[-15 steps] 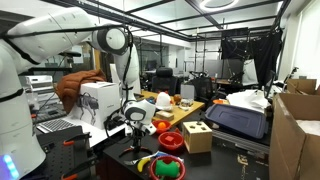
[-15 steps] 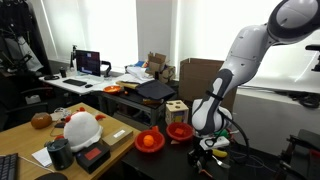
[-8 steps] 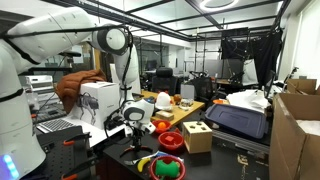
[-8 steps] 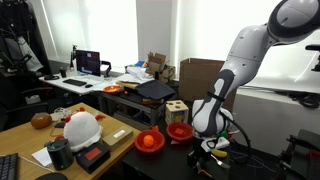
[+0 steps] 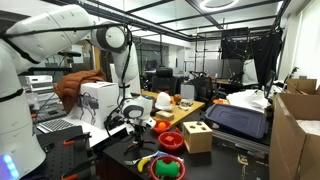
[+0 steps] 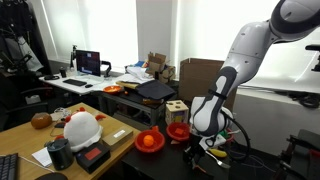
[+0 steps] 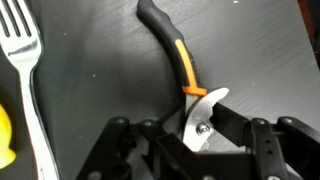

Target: Put the pliers in the bowl next to the toy box

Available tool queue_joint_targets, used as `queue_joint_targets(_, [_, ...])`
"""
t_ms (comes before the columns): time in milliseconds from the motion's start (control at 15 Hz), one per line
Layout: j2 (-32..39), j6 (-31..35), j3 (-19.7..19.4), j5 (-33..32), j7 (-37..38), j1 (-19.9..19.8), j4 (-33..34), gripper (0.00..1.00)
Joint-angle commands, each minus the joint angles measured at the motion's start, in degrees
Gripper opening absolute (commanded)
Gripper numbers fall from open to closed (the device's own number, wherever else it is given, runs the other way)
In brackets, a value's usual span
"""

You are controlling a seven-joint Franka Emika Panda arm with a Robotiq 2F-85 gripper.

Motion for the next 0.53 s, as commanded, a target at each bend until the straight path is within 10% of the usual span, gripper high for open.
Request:
queue_joint_targets(0, [-4.0,-0.51,2.27,-0.63,-1.24,-2.73,-3.02,0.09])
queue_joint_targets(467, [-5.94,-1.65,7.21,-1.07,-6.04,-7.49,-4.34,0.09])
